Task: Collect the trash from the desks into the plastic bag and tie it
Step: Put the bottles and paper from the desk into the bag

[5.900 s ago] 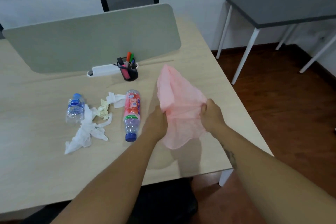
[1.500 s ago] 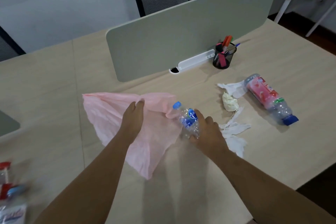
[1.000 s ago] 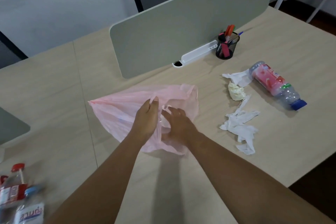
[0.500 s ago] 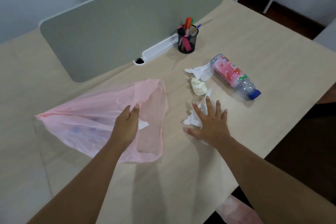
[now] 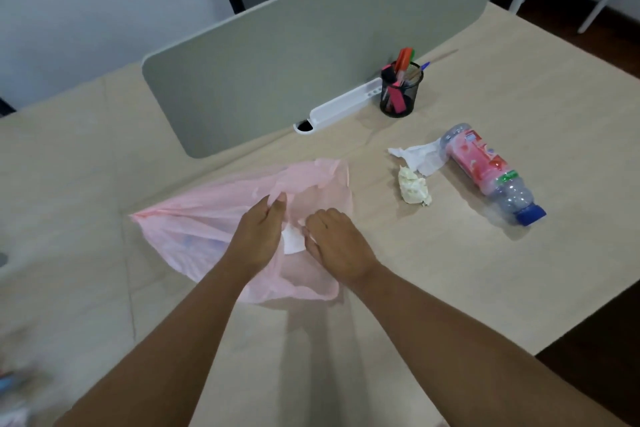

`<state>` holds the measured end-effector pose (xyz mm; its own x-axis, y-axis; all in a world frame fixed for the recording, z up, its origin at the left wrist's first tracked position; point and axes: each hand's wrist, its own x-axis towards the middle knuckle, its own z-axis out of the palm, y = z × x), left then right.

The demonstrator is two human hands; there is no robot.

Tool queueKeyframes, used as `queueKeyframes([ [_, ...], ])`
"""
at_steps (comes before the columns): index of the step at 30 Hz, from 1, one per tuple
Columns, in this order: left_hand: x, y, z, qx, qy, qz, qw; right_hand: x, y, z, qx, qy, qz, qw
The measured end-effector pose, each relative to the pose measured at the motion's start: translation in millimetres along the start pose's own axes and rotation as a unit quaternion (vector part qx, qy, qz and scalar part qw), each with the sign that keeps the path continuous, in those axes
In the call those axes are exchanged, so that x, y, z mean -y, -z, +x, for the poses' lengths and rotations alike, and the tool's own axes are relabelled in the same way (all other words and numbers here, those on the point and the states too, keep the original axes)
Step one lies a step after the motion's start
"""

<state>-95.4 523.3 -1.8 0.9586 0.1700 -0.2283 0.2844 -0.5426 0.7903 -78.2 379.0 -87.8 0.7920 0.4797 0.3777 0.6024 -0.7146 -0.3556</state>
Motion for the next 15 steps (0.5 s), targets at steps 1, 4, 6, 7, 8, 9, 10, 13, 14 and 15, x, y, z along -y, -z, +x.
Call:
queueKeyframes([
  [1, -3.5, 6.1, 0.6, -0.004, -0.007, 0.011, 1.0, 9.1, -3.0, 6.3, 0.039, 0.01, 0.018, 0.999],
  [4, -10.3, 17.1, 2.3, -0.024, -0.022, 0.035, 0.999, 9.4, -12.6, 4.1, 0.22, 0.014, -0.01, 0.975],
  [6, -12.5, 17.7, 3.5, -0.03, -0.029, 0.034, 0.999, -10.1, -7.2, -0.2, 0.236, 0.011, -0.013, 0.972],
  [7, -13.1, 16.2, 4.4, -0.028, -0.028, 0.03, 0.999, -22.9, -1.9, -1.6, 0.232, -0.004, -0.008, 0.973],
  [8, -12.5, 14.1, 5.7, -0.022, -0.026, 0.029, 0.999, -37.0, 6.6, -2.7, 0.226, -0.027, -0.005, 0.974],
  [9, -11.3, 11.4, 7.2, -0.015, -0.025, 0.029, 0.999, -52.8, 15.3, -3.9, 0.211, -0.053, -0.017, 0.976],
  [10, -9.6, 8.4, 8.9, -0.01, -0.025, 0.03, 0.999, -69.9, 22.5, -5.4, 0.186, -0.081, -0.041, 0.978],
  [13, -7.8, -1.8, 14.8, 0.004, -0.021, 0.033, 0.999, -120.2, 38.6, -9.0, 0.115, -0.171, -0.124, 0.971],
  [14, -7.6, -5.0, 17.0, 0.009, -0.021, 0.034, 0.999, -135.7, 42.1, -8.7, 0.103, -0.196, -0.14, 0.965],
  [15, -6.9, -8.0, 19.6, 0.013, -0.02, 0.035, 0.999, -149.8, 45.2, -6.8, 0.095, -0.214, -0.149, 0.961],
])
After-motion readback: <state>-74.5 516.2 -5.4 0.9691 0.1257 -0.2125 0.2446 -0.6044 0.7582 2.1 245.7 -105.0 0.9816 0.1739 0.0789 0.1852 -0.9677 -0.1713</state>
